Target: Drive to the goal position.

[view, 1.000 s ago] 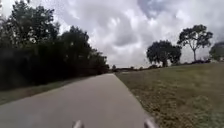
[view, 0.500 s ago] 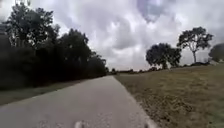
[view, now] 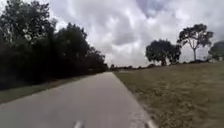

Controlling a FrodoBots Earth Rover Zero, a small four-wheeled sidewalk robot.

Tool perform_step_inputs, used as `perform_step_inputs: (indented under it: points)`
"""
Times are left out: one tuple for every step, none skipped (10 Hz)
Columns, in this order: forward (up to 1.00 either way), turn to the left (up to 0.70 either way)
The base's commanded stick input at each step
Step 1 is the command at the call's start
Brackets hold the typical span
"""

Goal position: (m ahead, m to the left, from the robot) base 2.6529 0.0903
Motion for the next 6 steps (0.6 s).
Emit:
perform_step_inputs:
  points:
    - [0.70, 0.00]
    - [0.70, 0.00]
    - [0.70, 0.00]
    - [0.70, 0.00]
    - [0.70, 0.00]
    - [0.70, 0.00]
